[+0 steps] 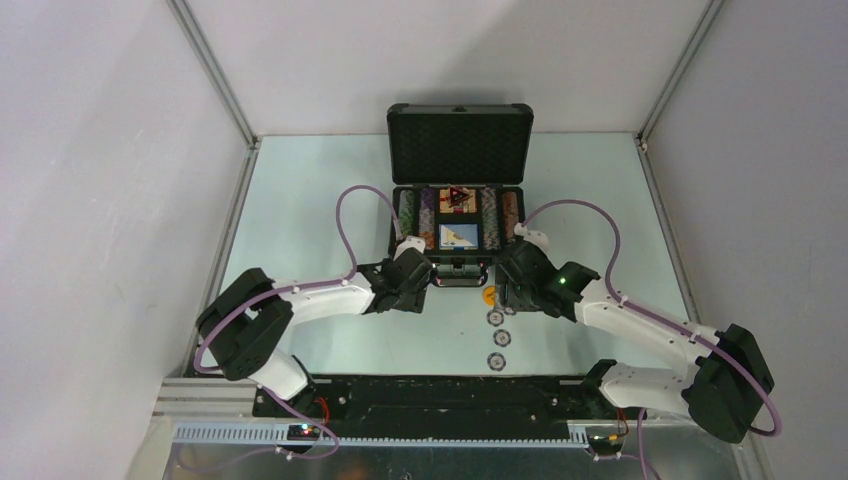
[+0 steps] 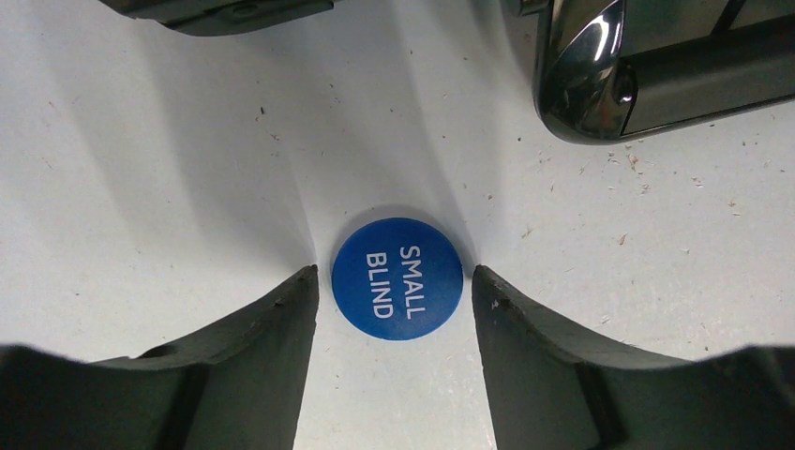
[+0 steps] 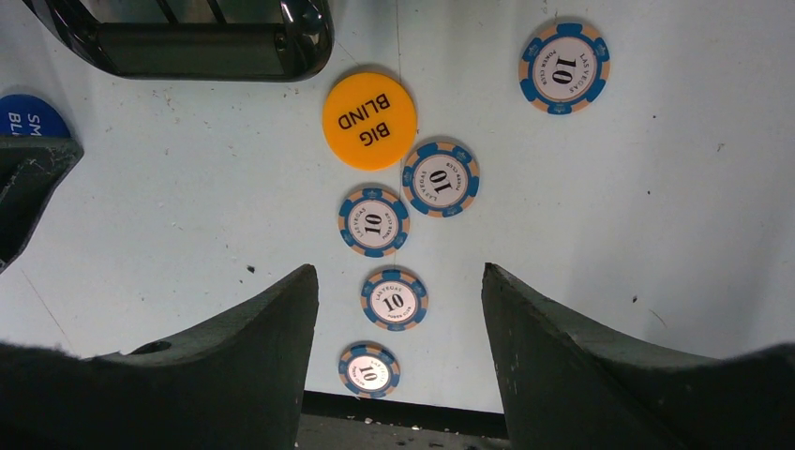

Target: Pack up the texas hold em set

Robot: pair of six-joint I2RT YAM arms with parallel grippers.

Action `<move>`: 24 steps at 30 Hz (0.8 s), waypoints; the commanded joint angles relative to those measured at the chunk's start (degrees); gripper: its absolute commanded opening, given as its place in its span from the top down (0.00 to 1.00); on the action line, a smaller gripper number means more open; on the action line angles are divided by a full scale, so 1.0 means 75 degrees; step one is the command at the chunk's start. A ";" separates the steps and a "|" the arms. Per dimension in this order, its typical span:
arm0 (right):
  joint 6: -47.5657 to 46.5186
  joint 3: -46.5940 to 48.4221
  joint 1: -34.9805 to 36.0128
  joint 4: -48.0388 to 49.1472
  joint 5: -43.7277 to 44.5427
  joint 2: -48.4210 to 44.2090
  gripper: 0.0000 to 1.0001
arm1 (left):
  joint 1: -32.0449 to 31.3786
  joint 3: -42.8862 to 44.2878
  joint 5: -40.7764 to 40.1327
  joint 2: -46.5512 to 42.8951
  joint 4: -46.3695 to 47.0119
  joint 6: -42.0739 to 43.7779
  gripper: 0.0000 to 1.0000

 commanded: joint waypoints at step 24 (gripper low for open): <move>0.0116 -0.0005 0.0038 0.0035 0.0183 -0.0107 0.31 | -0.0119 0.0768 0.0085 0.0125 -0.1499 0.0489 0.52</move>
